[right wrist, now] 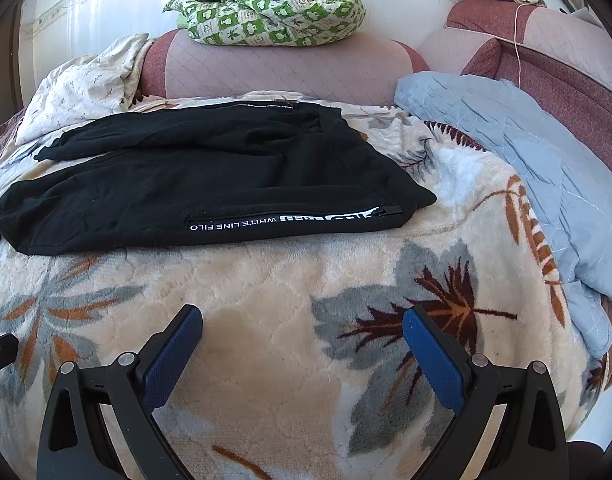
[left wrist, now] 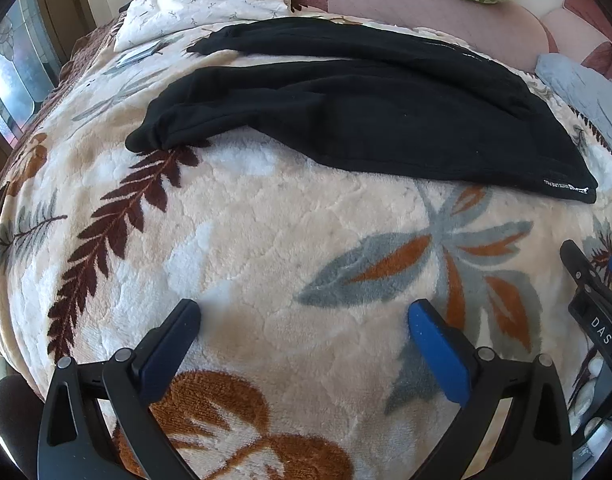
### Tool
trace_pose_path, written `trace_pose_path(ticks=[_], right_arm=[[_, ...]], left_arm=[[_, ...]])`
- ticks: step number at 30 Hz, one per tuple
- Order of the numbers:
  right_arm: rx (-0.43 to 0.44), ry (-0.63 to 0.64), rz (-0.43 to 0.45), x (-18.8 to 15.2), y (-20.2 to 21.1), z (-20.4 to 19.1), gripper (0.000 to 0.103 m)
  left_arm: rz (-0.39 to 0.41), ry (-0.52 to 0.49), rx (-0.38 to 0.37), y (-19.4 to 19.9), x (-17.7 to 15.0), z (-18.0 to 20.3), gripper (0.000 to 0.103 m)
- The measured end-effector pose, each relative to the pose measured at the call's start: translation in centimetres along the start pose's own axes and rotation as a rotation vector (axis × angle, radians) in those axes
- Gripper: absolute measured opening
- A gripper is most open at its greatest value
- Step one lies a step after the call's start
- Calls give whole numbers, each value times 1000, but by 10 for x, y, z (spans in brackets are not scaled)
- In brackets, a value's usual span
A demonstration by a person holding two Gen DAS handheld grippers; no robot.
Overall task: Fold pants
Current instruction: 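Move both grippers toward the black sweatpants lying on the bed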
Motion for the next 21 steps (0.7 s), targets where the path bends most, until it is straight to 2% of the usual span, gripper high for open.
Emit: trace_pose_path(ticks=[10,13,21], right_arm=[[-9,14,-4,-1,-1,-2,102],[-5,14,-12,-2,-3,-1,102],[2,6,-43,-4,-6,0,103]], left_arm=[[-1,-9,-27,8,-4,-1,101],[9,14,-50,15,-2,-5,96],[51,90,-100,33,13,-23,96]])
Point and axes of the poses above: each gripper's, at about its wrist camera, not at the fingertips, and y roughly against the way its jaws point, z to its right, x to its top, the point moved 9 cm from there along -y, roughly the way its jaws point, and after that the axes turned 11 degrees about y, right-handed, at the moved point
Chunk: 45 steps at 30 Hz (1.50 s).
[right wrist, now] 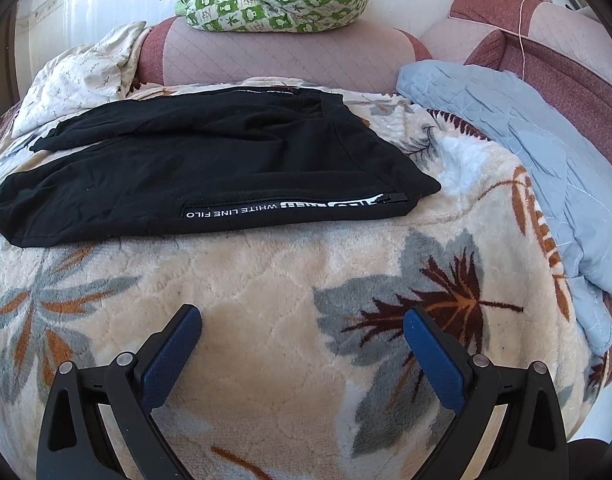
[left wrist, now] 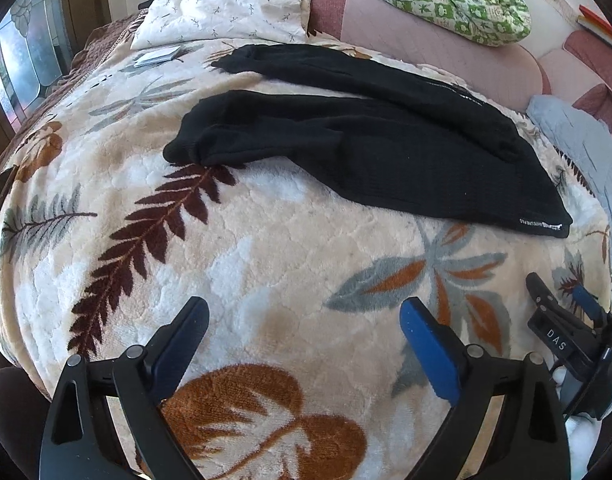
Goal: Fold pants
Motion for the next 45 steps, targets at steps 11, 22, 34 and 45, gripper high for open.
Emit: trace_pose_path(ticks=[11,22,34,45], right_arm=[[138,-88,-54,-6,-11,2,103],[154,-55,-74,-4,-16,1,103],[166,-54,-34,14,8,10,102],[173,16,-11,36,14,-2,102]], left_arm=[[123,-69,25,33,23,-12,96],[101,-57,26,27,31,-17,96],[161,-121,110,30,47,-23,96],[151,-170,78,24,48,2,96]])
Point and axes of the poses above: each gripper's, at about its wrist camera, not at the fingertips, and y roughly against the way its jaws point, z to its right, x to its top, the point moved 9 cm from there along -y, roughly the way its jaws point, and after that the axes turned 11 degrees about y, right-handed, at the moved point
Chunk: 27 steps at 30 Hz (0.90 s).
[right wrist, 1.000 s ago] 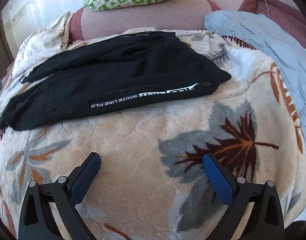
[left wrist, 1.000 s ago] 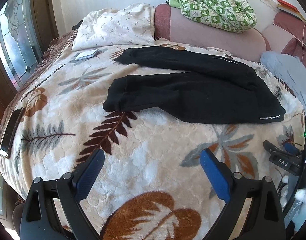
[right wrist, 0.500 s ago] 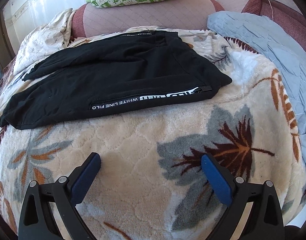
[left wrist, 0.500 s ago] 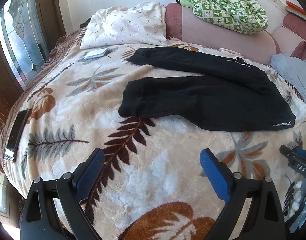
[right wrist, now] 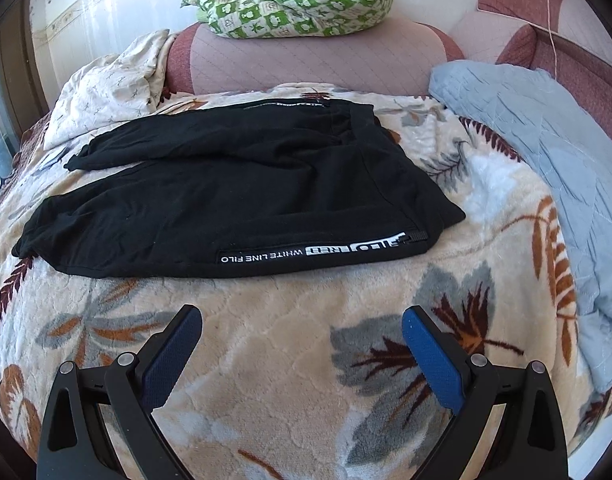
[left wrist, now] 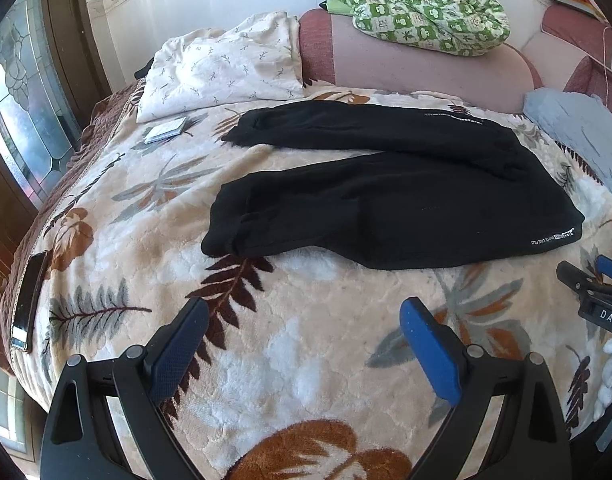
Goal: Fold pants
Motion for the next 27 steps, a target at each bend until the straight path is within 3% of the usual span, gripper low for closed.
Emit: trace_pose_path(ticks=[7,12,18,22,27], right_arm=[[-8,73,15,25,-7,-4,102],[-8,119,23,50,-17,-2,102],[20,202,29,110,-46,18,102],[-19,261,-2,154,-84,39,102],[39,244,-68,208,-142,59,102]], left_arm=[[-18,-1,11,-15,9,-3,96],[-63,12,-44,-30,30,-6,96],[-41,8,-39,-63,115,-24,96],[-42,-4,-39,-111,174,-27,96],[-123,17,-19,-193,218,-30,96]])
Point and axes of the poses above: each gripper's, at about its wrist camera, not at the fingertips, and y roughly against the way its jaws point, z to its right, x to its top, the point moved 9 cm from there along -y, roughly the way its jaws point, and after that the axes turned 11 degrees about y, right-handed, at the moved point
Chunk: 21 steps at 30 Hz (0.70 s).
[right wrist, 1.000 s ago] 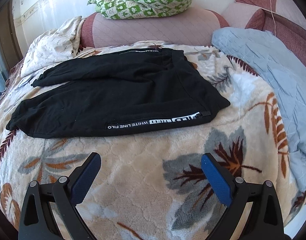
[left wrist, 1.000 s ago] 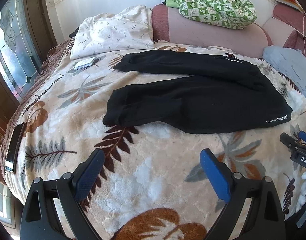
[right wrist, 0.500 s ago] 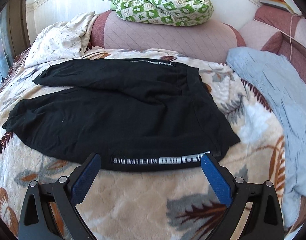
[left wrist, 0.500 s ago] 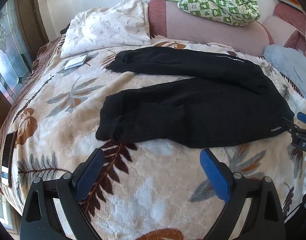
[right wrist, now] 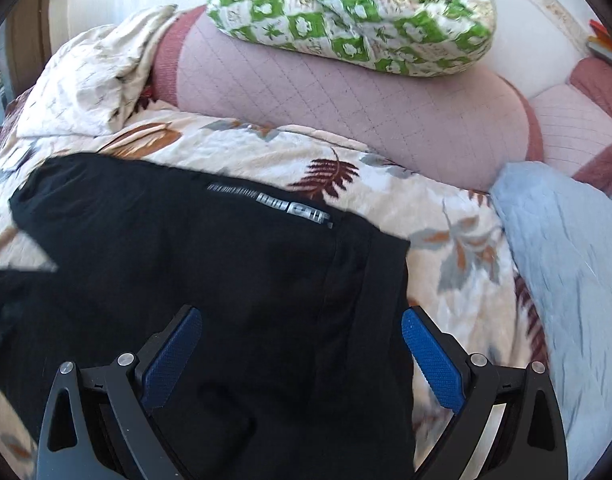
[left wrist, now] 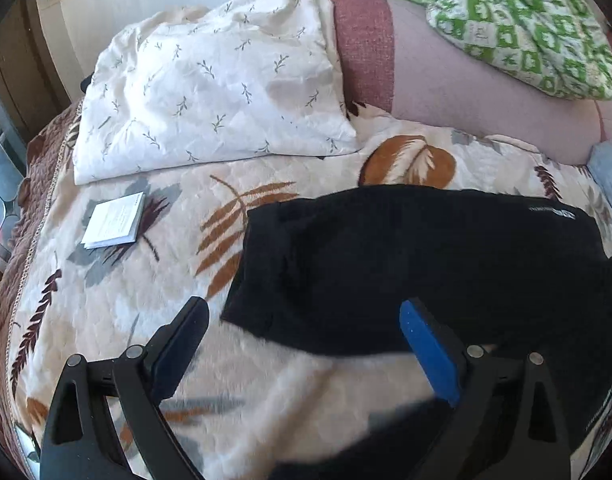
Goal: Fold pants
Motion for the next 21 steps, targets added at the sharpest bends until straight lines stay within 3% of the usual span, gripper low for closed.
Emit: trace_pose_path(ticks=[5,11,13,17,21], right_arm=[[66,3,-15,42,-40,14,101],[144,53,-65,72,-90,11,101],[175,40,-81,75,-104,14,99],[232,47,-125,74,-127,14,97],[278,79,-153,73,-138,3,96]], left_arm=[[-58,90,-31,-52,28,-12,96],[-72,92,-40,-84,49,-18,96],[-103,85,-61,-98,50,-17,96],[-81,-14,-13,-109,50,-3,100],[-64,-36,-22,-111,50,7,99]])
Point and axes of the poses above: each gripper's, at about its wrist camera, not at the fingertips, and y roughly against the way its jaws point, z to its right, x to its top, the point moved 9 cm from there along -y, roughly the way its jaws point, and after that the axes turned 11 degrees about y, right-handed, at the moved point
